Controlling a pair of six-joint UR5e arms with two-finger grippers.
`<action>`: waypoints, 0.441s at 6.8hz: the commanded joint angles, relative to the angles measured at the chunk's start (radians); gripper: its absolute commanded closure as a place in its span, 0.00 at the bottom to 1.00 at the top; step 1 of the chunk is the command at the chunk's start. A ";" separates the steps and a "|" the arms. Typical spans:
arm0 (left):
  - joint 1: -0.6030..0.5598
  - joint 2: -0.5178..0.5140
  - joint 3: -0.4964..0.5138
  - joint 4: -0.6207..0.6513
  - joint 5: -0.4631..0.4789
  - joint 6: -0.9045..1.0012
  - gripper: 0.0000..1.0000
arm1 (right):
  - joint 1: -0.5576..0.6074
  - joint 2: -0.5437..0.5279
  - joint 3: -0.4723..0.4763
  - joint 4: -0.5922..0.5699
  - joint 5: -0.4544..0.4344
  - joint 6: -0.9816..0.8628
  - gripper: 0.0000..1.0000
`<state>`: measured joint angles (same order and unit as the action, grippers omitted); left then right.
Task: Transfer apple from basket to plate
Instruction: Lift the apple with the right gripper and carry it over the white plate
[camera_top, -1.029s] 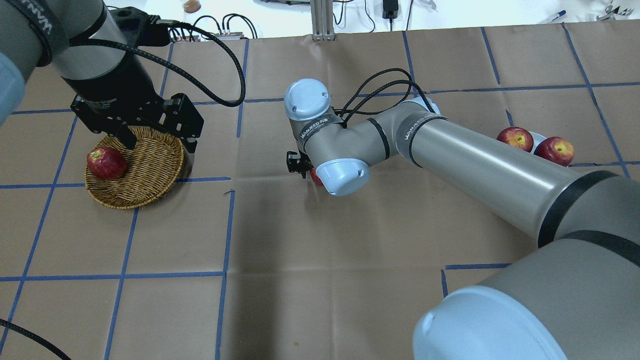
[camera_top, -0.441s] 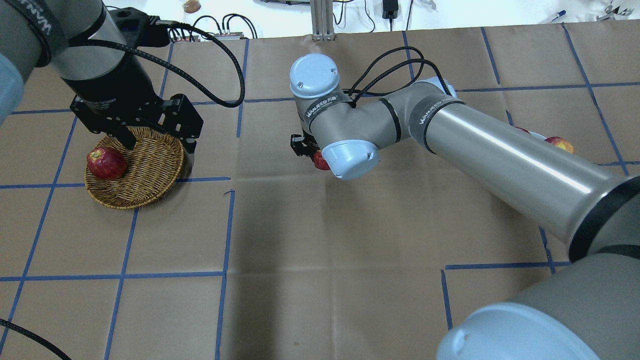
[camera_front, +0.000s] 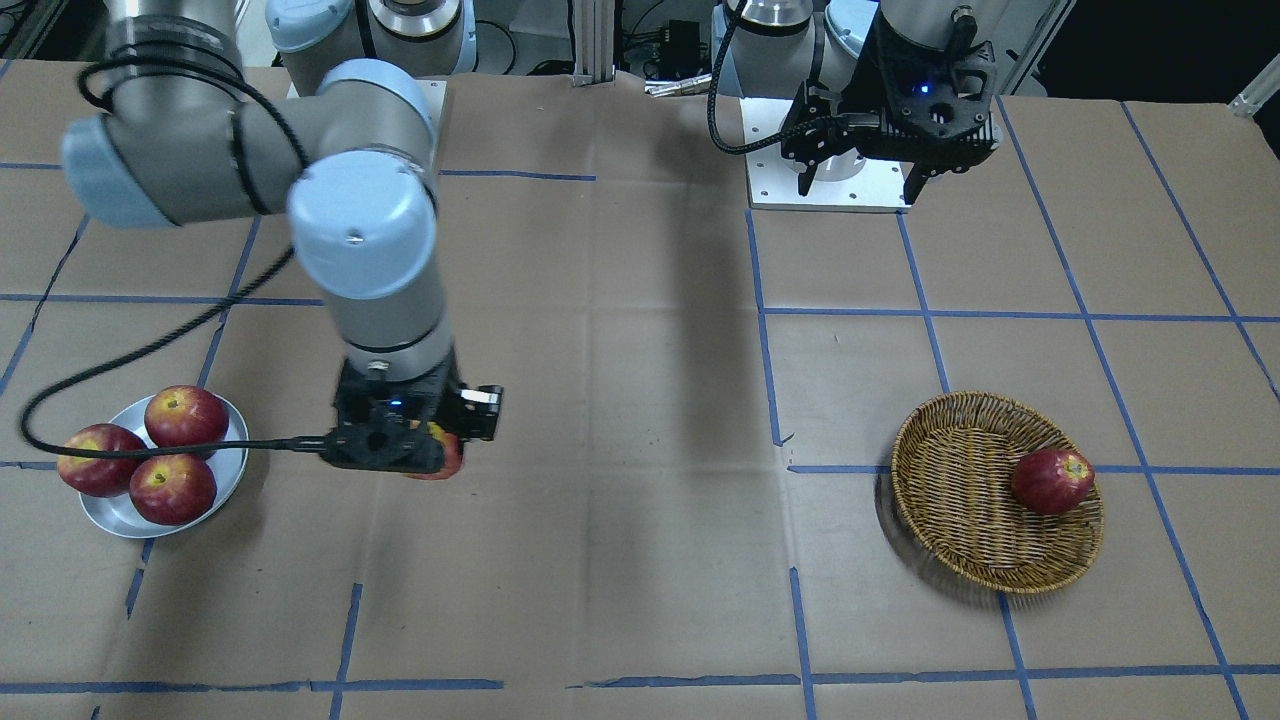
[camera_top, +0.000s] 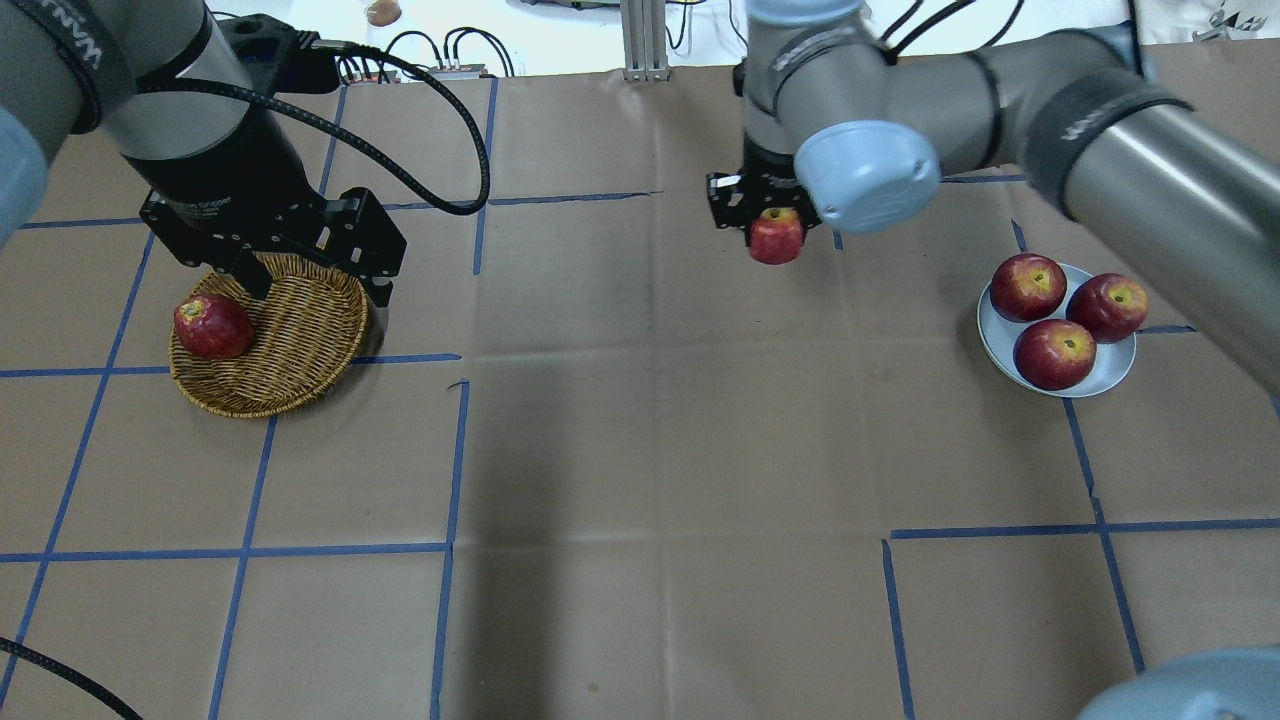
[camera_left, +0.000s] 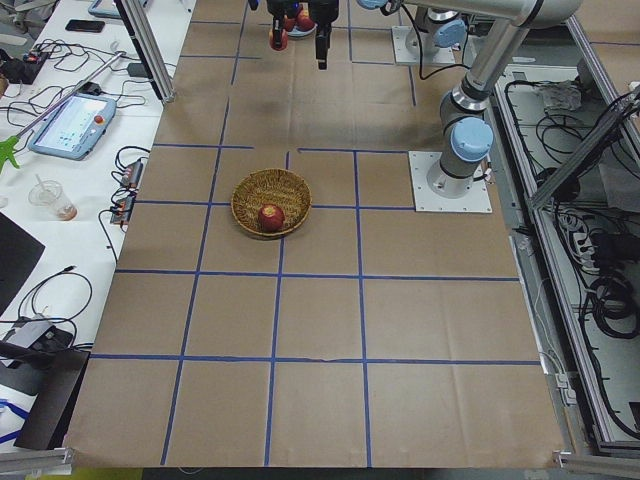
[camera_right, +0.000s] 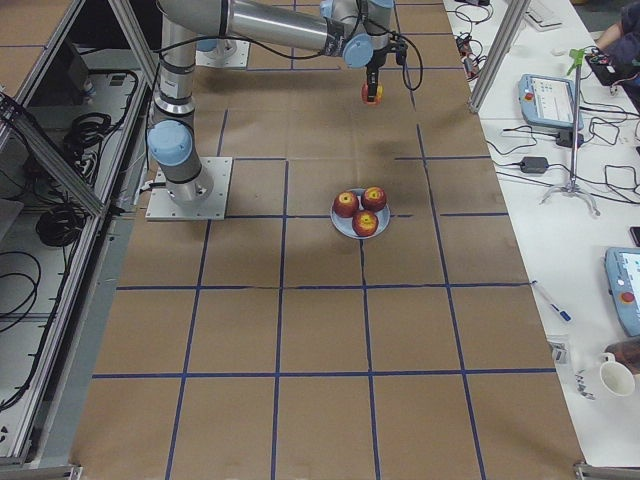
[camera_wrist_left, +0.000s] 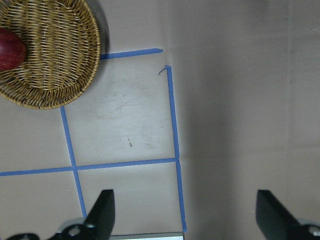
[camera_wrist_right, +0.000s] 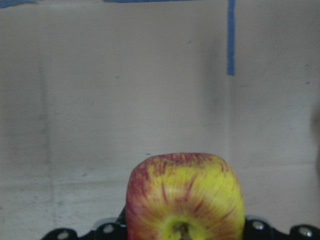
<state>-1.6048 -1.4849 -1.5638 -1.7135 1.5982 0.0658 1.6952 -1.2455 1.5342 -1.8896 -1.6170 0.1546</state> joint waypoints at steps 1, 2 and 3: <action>-0.001 0.006 0.001 0.000 -0.001 0.000 0.00 | -0.223 -0.055 0.001 0.060 -0.001 -0.313 0.55; -0.001 0.005 0.001 0.000 -0.001 0.000 0.00 | -0.321 -0.055 0.004 0.061 0.000 -0.449 0.55; -0.001 0.005 0.001 0.002 -0.004 0.000 0.00 | -0.407 -0.055 0.029 0.055 0.003 -0.596 0.55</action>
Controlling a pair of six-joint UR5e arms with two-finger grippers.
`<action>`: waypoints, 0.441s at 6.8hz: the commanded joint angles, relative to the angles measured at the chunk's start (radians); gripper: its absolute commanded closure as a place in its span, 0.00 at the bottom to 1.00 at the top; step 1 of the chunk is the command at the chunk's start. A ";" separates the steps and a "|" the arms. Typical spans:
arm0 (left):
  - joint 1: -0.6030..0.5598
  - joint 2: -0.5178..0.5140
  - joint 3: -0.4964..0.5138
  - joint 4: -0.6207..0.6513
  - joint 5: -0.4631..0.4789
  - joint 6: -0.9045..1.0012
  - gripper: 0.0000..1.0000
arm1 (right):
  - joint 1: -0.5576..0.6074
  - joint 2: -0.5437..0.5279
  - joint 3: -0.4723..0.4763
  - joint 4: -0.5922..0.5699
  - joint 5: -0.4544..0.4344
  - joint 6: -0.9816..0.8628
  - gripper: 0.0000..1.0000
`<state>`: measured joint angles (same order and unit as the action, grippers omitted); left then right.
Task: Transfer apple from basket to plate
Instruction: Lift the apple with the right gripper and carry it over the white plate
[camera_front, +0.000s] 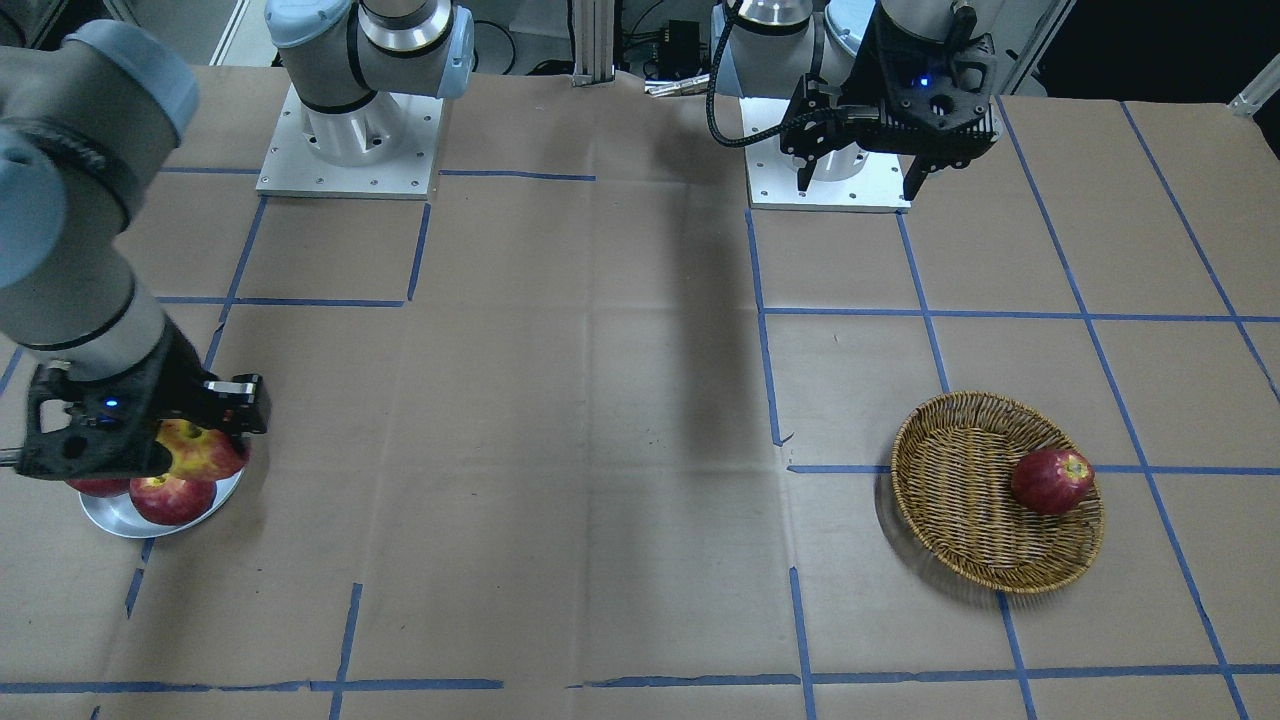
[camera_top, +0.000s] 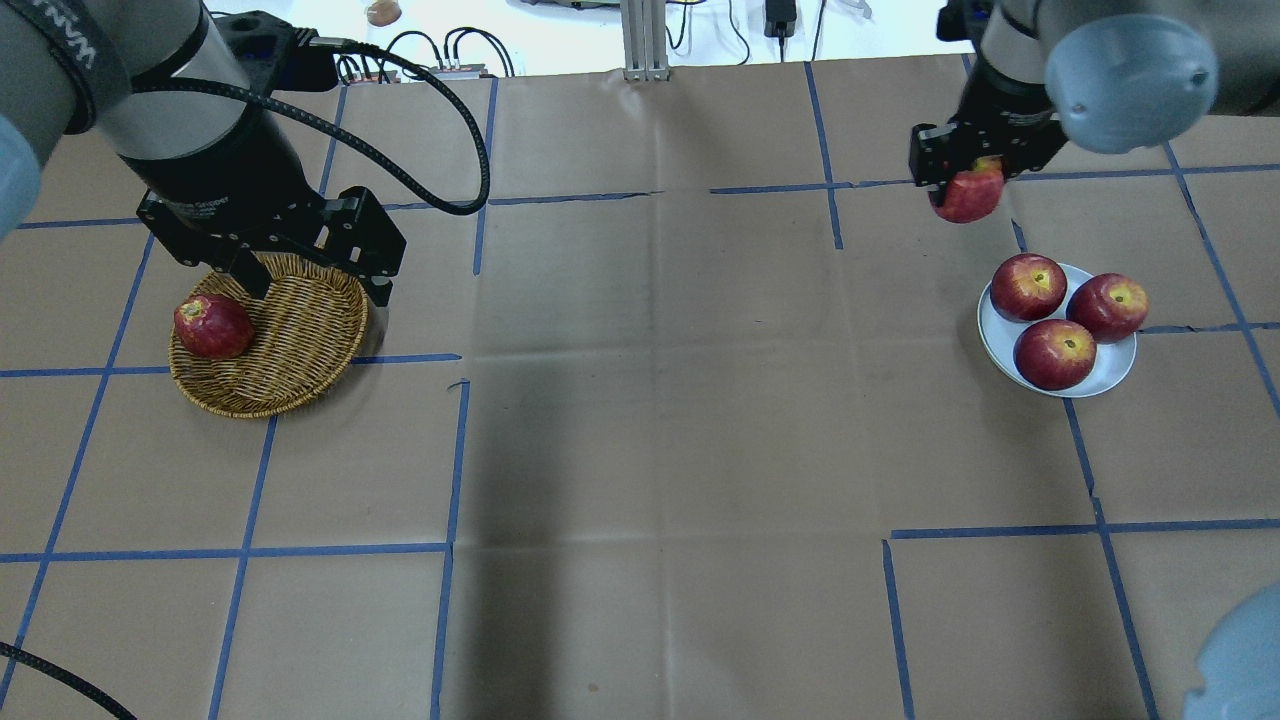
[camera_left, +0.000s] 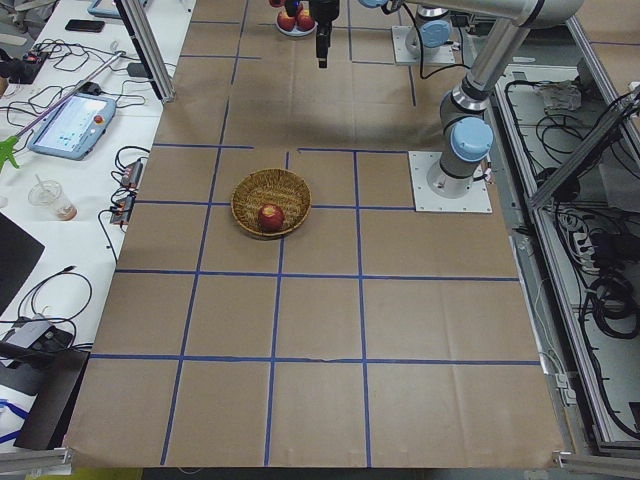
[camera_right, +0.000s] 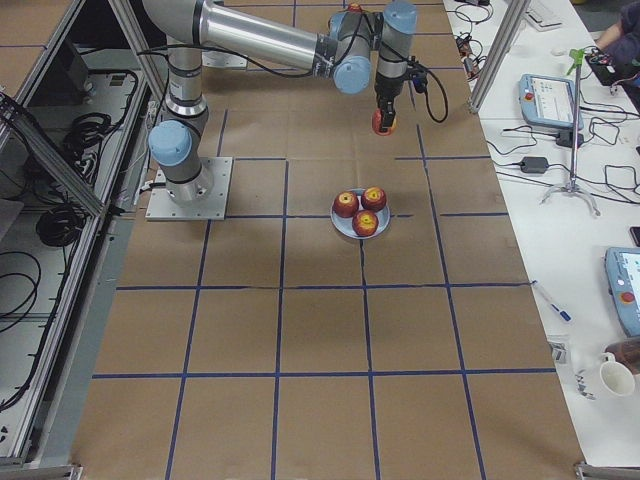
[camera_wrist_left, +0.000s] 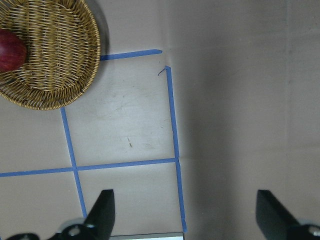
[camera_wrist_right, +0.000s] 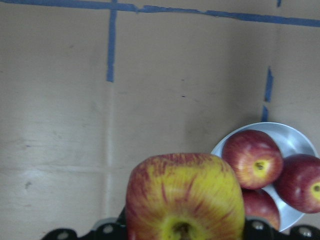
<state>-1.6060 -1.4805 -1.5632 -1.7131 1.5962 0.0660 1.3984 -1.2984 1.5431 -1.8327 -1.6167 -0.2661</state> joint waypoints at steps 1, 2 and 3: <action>0.000 0.000 0.000 0.001 -0.001 0.000 0.00 | -0.189 -0.002 0.043 -0.014 0.018 -0.270 0.55; 0.001 -0.001 0.000 0.000 -0.001 0.002 0.00 | -0.247 -0.001 0.086 -0.014 0.062 -0.335 0.56; 0.001 -0.001 0.000 0.000 -0.001 0.002 0.00 | -0.275 -0.002 0.165 -0.086 0.084 -0.344 0.56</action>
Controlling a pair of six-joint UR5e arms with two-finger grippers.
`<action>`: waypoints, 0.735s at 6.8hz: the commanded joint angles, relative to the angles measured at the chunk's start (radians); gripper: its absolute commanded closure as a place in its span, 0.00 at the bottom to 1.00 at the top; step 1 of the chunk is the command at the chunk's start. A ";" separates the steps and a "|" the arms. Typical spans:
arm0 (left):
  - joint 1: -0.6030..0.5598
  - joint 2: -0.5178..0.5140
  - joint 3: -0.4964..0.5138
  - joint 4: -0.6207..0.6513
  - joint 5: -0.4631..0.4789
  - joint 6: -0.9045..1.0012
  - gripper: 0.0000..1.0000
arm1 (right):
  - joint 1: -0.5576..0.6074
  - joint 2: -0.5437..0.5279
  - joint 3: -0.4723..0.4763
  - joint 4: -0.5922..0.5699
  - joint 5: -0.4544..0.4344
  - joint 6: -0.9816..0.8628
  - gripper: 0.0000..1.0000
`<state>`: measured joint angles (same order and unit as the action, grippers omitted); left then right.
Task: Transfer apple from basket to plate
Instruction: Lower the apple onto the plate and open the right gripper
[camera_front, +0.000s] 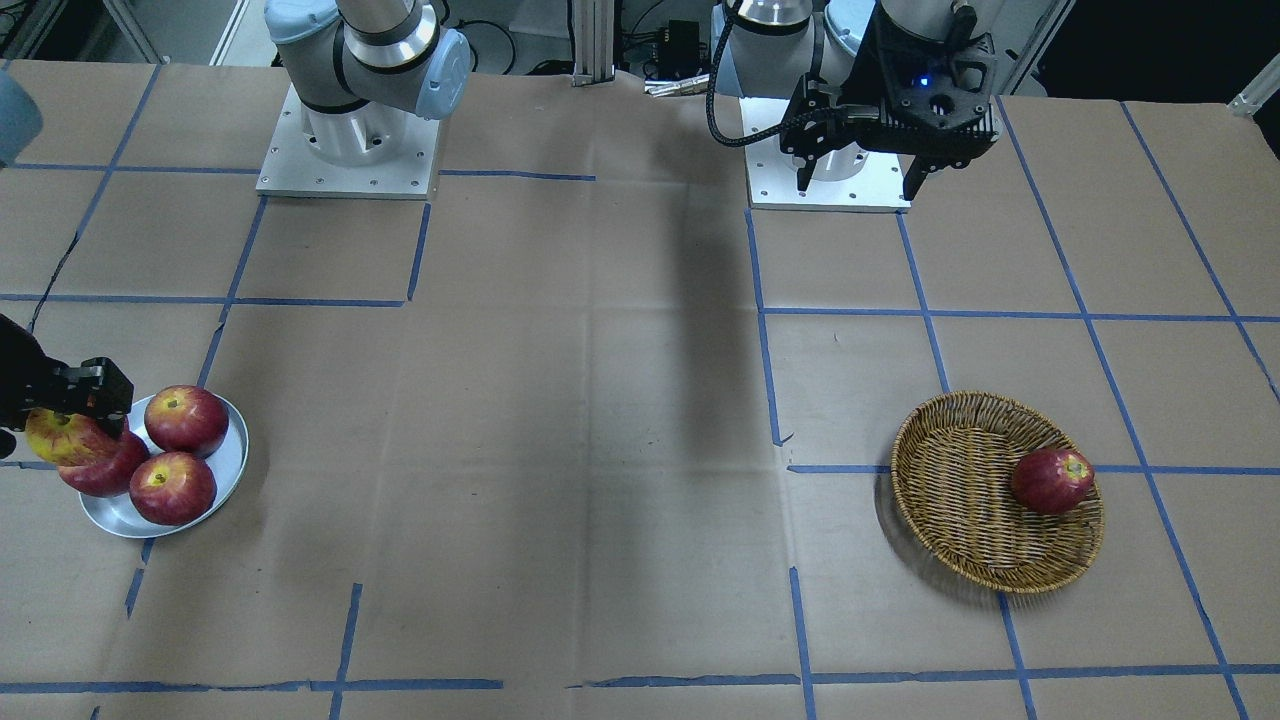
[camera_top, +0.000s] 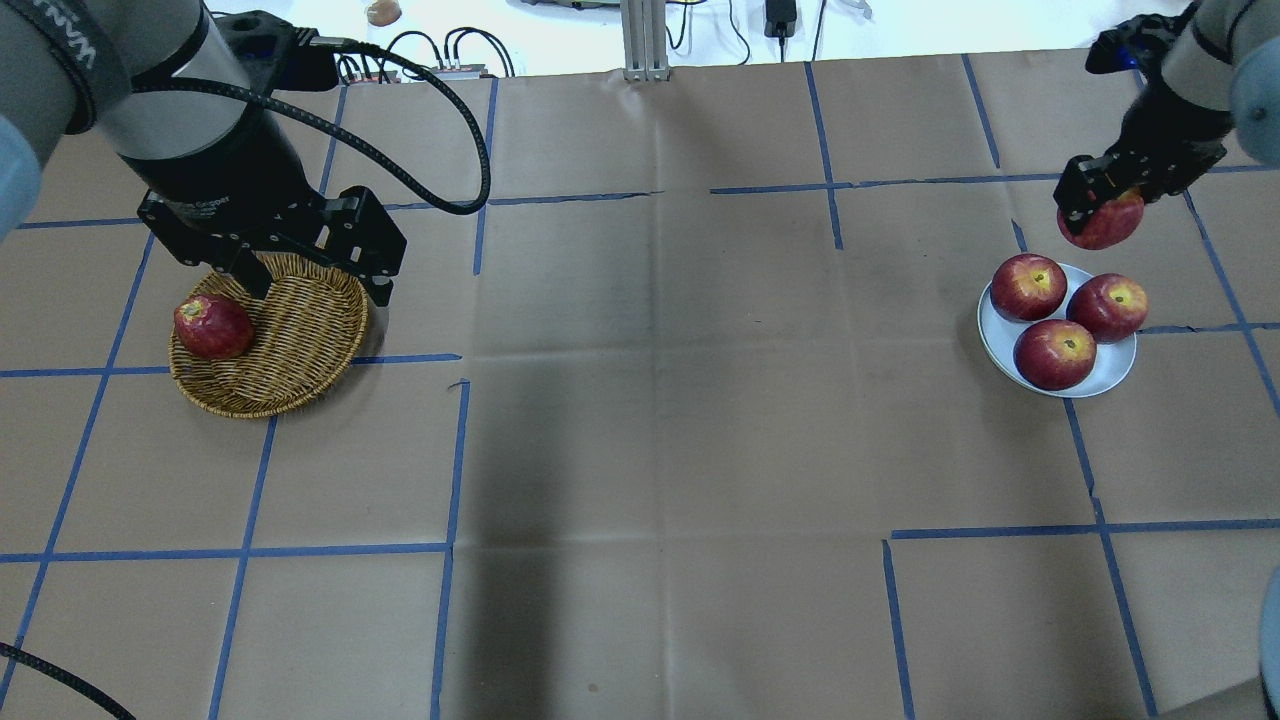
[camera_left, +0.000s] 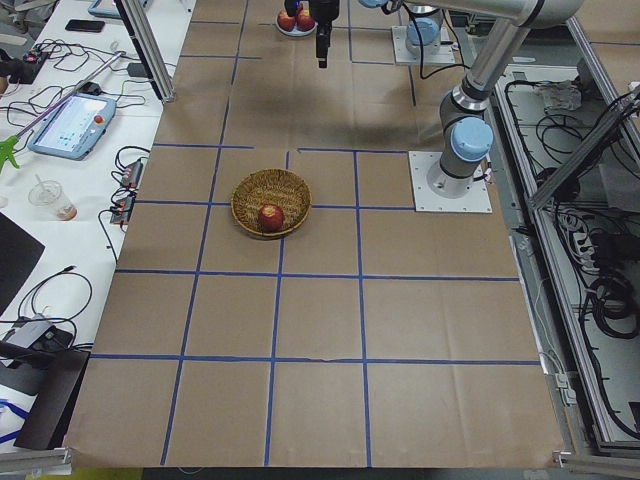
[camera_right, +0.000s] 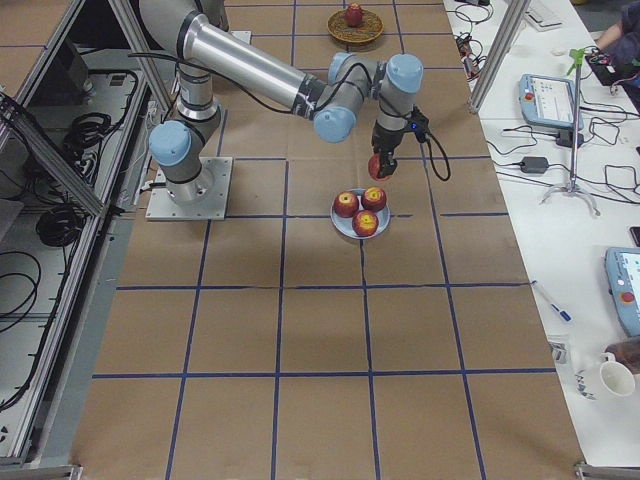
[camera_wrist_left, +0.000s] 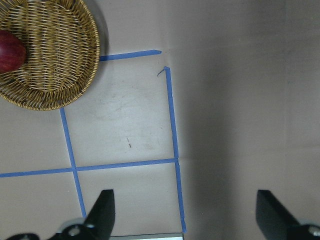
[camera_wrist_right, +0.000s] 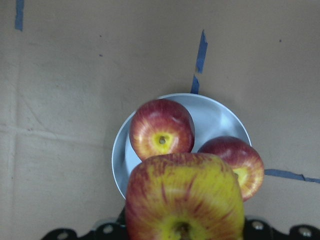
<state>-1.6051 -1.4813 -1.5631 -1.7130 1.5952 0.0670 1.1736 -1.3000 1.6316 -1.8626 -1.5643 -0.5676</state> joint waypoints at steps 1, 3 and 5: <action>0.001 -0.001 0.000 0.001 0.000 0.000 0.00 | -0.051 -0.002 0.155 -0.169 0.033 -0.043 0.56; 0.002 -0.002 0.000 0.000 0.000 0.002 0.00 | -0.052 -0.001 0.186 -0.216 0.032 -0.046 0.56; 0.001 -0.002 0.000 0.000 0.000 0.002 0.00 | -0.054 0.005 0.188 -0.216 0.029 -0.048 0.55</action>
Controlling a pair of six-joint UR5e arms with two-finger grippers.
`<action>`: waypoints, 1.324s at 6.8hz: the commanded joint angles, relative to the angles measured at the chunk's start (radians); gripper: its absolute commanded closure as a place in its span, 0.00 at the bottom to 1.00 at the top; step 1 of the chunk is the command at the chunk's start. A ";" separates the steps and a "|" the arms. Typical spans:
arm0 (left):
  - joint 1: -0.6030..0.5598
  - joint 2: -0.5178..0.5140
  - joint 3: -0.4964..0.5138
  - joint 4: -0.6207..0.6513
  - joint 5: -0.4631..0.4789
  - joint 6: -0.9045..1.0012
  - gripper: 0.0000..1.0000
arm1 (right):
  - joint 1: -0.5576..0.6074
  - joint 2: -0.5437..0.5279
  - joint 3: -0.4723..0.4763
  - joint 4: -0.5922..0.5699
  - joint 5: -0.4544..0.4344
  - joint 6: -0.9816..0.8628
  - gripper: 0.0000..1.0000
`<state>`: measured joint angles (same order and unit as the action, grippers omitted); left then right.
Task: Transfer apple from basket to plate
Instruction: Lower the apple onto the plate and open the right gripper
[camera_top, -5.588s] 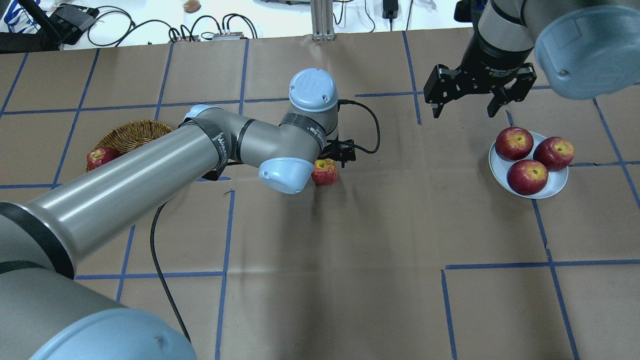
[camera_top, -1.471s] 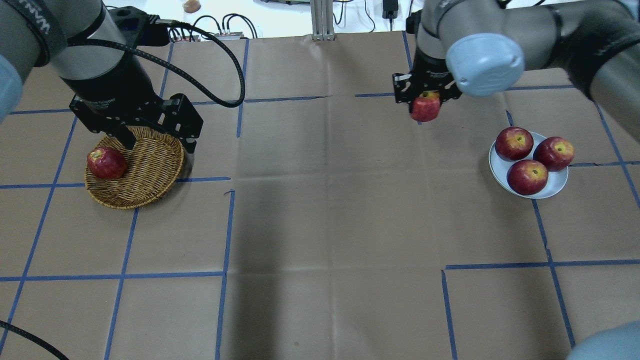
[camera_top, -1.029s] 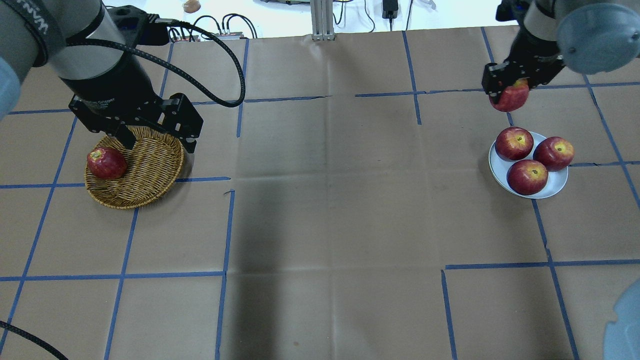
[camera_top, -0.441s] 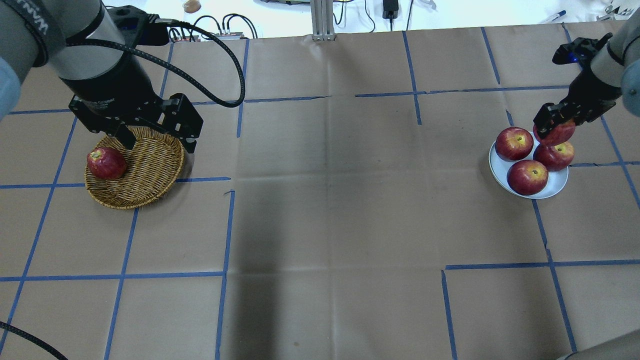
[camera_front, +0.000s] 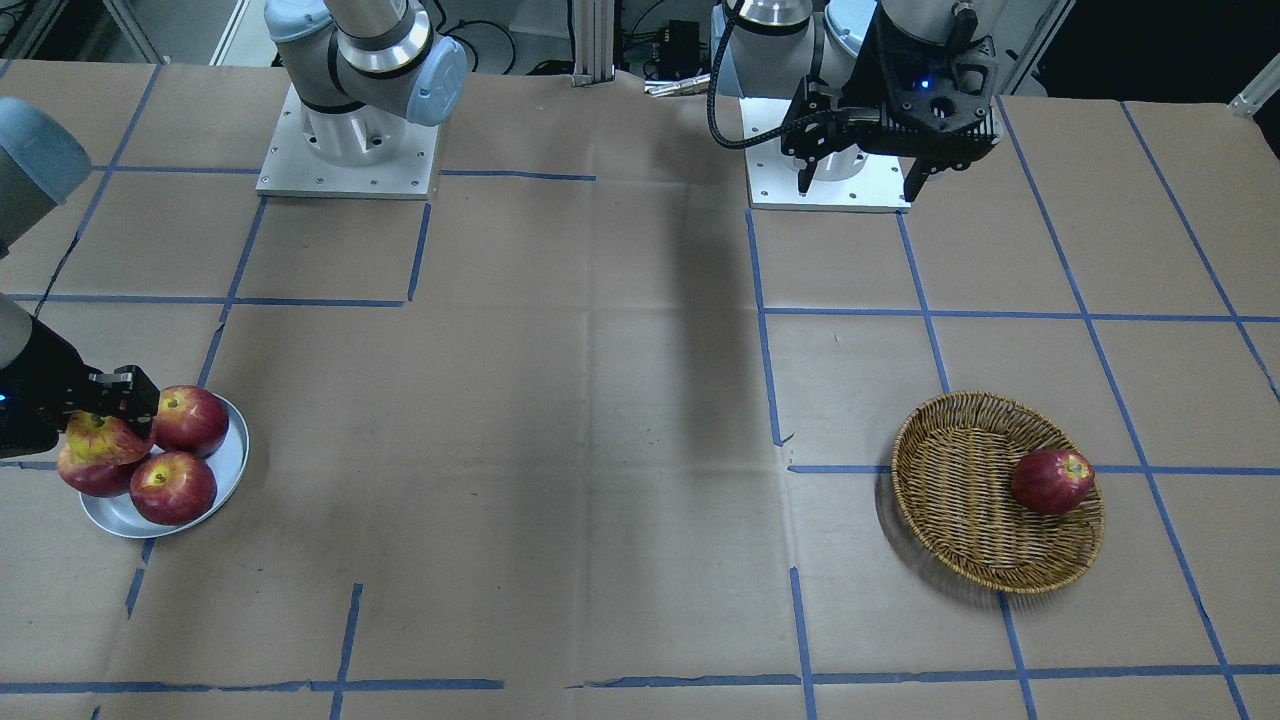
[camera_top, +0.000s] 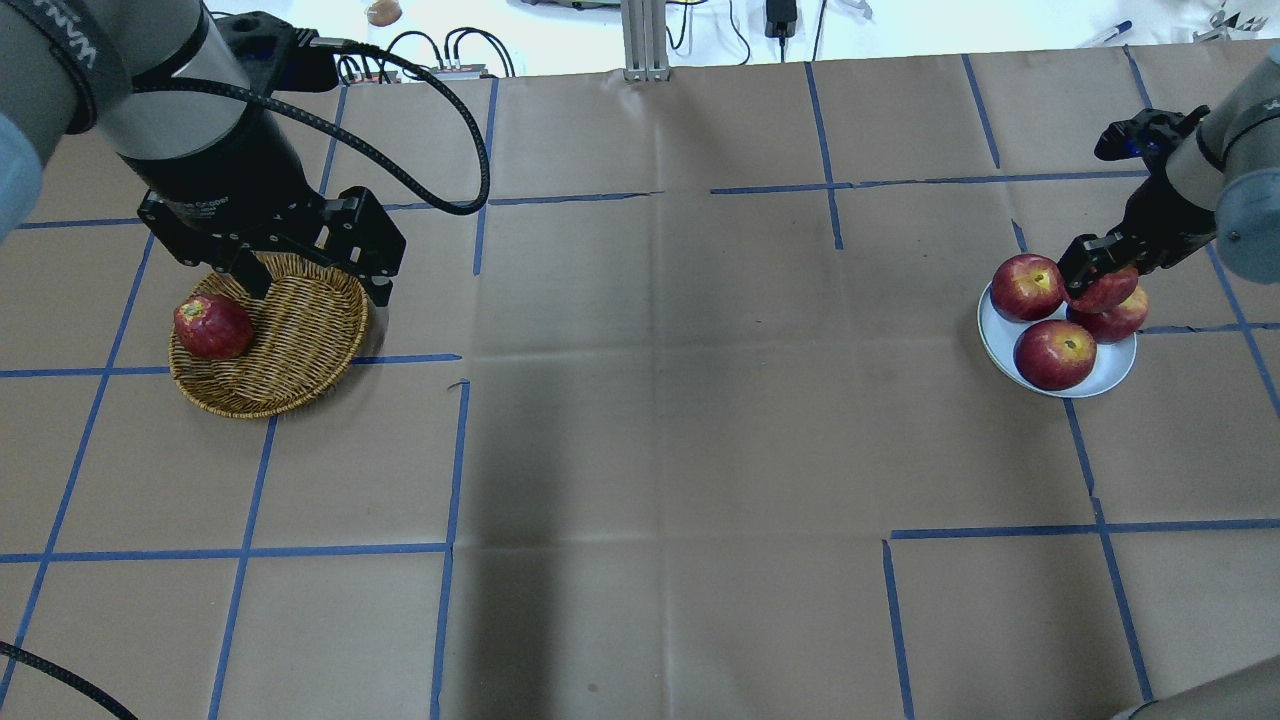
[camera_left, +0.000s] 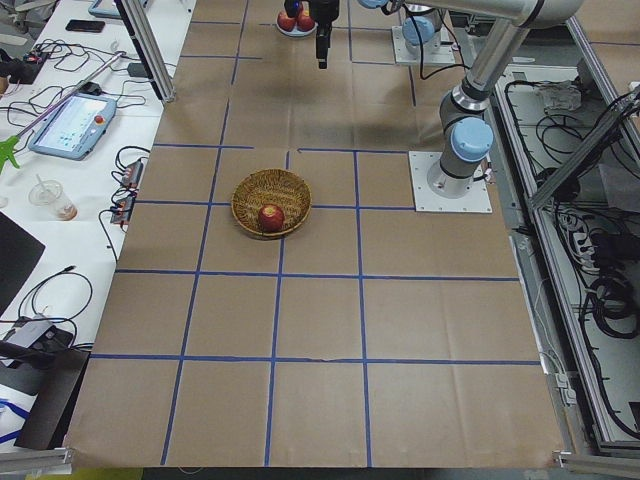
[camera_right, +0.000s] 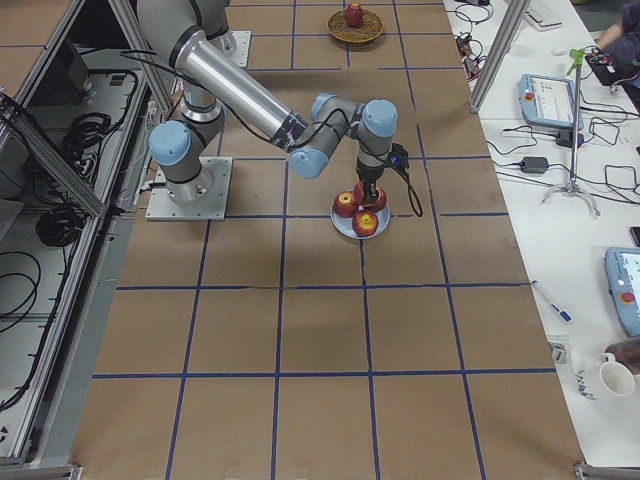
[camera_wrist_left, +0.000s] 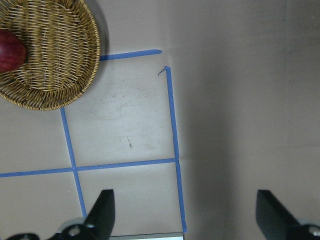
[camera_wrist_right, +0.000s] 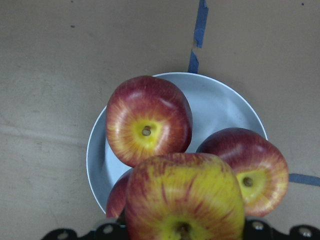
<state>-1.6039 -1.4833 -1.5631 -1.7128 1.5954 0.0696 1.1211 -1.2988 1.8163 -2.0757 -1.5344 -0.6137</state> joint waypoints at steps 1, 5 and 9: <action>-0.001 0.000 0.000 -0.001 0.000 -0.001 0.00 | -0.003 0.010 0.003 -0.004 -0.004 -0.001 0.45; -0.013 -0.026 0.005 0.001 -0.003 -0.013 0.00 | -0.003 -0.006 -0.017 -0.001 -0.018 0.006 0.00; -0.013 -0.023 0.003 0.002 -0.003 -0.011 0.00 | 0.141 -0.189 -0.086 0.182 -0.018 0.180 0.00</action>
<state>-1.6167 -1.5085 -1.5587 -1.7115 1.5923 0.0578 1.1909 -1.4316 1.7420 -1.9570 -1.5439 -0.5353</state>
